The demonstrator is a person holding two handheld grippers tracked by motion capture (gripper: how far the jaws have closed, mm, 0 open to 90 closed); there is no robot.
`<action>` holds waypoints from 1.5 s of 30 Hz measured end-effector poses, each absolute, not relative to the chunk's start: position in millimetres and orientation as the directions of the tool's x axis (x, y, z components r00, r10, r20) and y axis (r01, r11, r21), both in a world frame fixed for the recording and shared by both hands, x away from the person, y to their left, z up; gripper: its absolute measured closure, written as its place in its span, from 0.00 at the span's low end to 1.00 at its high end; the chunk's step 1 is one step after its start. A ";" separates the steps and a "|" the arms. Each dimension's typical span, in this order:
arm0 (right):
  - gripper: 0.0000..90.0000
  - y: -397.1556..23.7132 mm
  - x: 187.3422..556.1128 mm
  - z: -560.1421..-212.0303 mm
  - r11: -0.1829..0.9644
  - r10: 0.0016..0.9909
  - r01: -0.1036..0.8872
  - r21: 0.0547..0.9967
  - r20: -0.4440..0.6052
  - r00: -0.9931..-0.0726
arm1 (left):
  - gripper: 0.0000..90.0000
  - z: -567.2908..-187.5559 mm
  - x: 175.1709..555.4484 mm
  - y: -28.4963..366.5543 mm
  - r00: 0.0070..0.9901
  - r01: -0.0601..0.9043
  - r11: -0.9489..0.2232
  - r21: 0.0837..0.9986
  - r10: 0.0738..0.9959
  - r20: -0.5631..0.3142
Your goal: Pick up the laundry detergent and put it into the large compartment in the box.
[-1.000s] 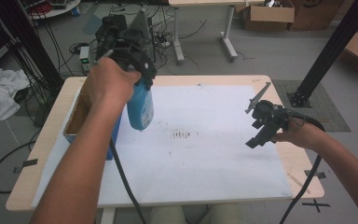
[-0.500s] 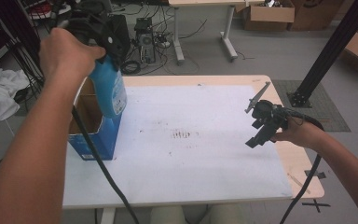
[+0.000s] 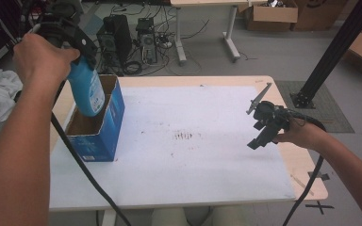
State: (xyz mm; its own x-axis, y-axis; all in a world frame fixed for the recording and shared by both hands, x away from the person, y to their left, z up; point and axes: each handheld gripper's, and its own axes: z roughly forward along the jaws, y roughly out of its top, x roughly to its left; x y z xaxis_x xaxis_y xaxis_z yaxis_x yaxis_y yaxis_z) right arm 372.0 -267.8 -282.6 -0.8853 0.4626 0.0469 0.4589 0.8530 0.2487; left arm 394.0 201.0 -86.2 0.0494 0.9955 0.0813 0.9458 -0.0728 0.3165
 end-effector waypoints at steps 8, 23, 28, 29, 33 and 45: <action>0.20 -267.9 373.0 -283.5 0.854 0.464 0.459 0.244 0.042 -0.885 | 0.42 -113.7 399.8 216.5 0.031 0.951 -0.053 0.305 0.997 0.077; 0.20 -266.5 373.5 -282.5 0.848 0.479 0.473 0.239 0.037 -0.877 | 0.42 -177.1 403.4 236.2 0.025 0.962 -0.041 0.268 0.998 0.064; 0.20 -265.2 373.7 -282.5 0.847 0.483 0.477 0.237 0.036 -0.875 | 0.42 -191.8 404.2 238.3 0.026 0.968 -0.040 0.246 0.998 0.058; 0.20 -264.4 373.5 -283.0 0.846 0.482 0.476 0.240 0.037 -0.876 | 0.42 -195.6 404.4 239.2 0.024 0.970 -0.036 0.241 0.998 0.052; 0.21 -263.4 373.1 -283.5 0.847 0.479 0.474 0.240 0.038 -0.877 | 0.42 -208.5 404.9 241.2 0.025 0.970 -0.036 0.239 0.998 0.050; 0.21 -262.5 374.1 -284.6 0.846 0.481 0.476 0.242 0.040 -0.876 | 0.42 -247.1 408.5 240.2 0.030 0.975 -0.044 0.217 0.997 0.066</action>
State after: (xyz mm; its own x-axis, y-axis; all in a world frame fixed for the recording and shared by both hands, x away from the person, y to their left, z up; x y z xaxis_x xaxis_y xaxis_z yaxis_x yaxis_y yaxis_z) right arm 374.1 -262.5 -284.6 -0.8756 0.4813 0.0400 0.4759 0.8456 0.2418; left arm 408.5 240.2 -247.1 0.0298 0.9973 0.0664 0.9752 -0.0436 0.2168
